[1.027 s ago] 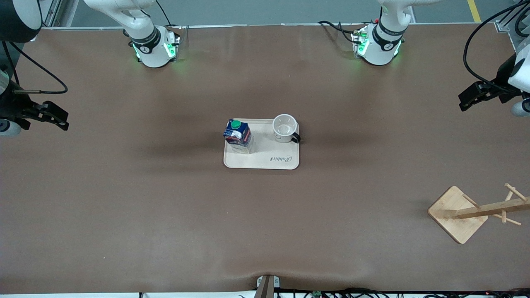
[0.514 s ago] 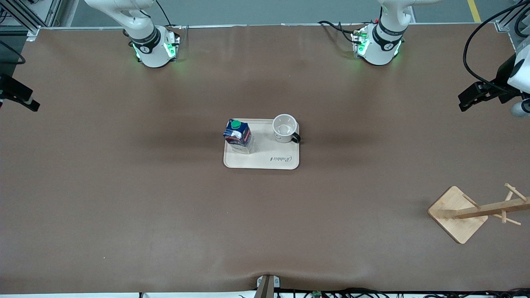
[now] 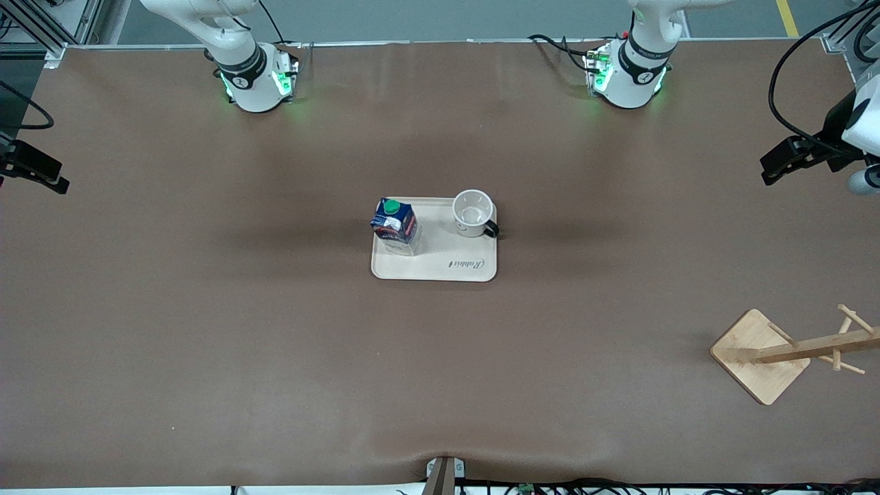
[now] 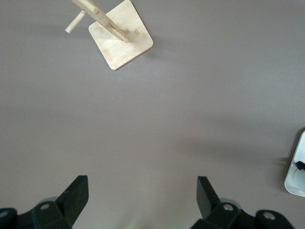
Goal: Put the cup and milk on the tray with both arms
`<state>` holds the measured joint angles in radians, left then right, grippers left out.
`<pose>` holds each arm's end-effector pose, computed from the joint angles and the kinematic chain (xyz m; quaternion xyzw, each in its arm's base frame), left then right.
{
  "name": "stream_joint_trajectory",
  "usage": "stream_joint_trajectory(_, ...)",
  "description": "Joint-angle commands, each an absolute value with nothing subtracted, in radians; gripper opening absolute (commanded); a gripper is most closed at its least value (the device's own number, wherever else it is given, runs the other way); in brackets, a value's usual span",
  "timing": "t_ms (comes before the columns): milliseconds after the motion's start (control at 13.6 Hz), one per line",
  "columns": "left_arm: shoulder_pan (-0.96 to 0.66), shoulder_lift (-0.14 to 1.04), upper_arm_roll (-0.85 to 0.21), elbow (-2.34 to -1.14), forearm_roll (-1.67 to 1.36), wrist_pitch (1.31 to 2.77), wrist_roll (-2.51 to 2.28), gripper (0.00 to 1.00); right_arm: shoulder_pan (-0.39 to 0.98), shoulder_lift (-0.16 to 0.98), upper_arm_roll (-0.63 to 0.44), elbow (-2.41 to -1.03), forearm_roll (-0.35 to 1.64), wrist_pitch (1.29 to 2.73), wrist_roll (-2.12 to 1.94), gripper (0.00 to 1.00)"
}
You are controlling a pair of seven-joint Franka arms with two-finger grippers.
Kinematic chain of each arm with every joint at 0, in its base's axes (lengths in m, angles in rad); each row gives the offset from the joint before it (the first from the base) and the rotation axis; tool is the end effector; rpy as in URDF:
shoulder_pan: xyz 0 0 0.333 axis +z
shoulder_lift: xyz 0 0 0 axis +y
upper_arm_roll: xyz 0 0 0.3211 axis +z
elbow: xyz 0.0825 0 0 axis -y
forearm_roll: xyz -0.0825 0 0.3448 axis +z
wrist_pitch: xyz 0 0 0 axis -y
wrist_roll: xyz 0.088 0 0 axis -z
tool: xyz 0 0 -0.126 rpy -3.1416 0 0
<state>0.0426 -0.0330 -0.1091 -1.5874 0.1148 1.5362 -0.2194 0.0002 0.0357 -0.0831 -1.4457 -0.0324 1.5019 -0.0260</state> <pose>0.5008 -0.0195 0.6180 -0.9952 -0.0777 0.0007 0.0598 0.5184 -0.0464 0.6399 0.9994 -0.0297 0.0093 0.0182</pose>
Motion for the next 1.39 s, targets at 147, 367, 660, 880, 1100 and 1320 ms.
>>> stream_joint_trajectory(147,0.041,-0.037,-0.107,-1.589,0.104,1.537,-0.229,1.0,-0.002,0.032,-0.078,-1.416,-0.032,1.493,-0.035,1.0)
stream_joint_trajectory(367,0.043,-0.035,-0.107,-1.588,0.104,1.537,-0.229,1.0,0.003,0.029,-0.077,-1.416,-0.034,1.493,-0.029,1.0)
stream_joint_trajectory(660,0.043,-0.041,-0.107,-1.588,0.104,1.525,-0.226,1.0,-0.009,0.031,-0.084,-1.416,-0.009,1.47,-0.029,1.0)
stream_joint_trajectory(880,0.043,-0.041,-0.107,-1.589,0.104,1.523,-0.227,1.0,-0.008,0.031,-0.083,-1.414,-0.009,1.471,-0.032,1.0)
stream_joint_trajectory(1100,0.041,-0.041,-0.109,-1.588,0.104,1.522,-0.227,1.0,-0.006,0.031,-0.078,-1.411,-0.012,1.471,-0.037,1.0)
stream_joint_trajectory(1320,0.041,-0.041,-0.11,-1.588,0.104,1.522,-0.229,1.0,-0.006,0.028,-0.08,-1.413,-0.014,1.468,-0.038,1.0)
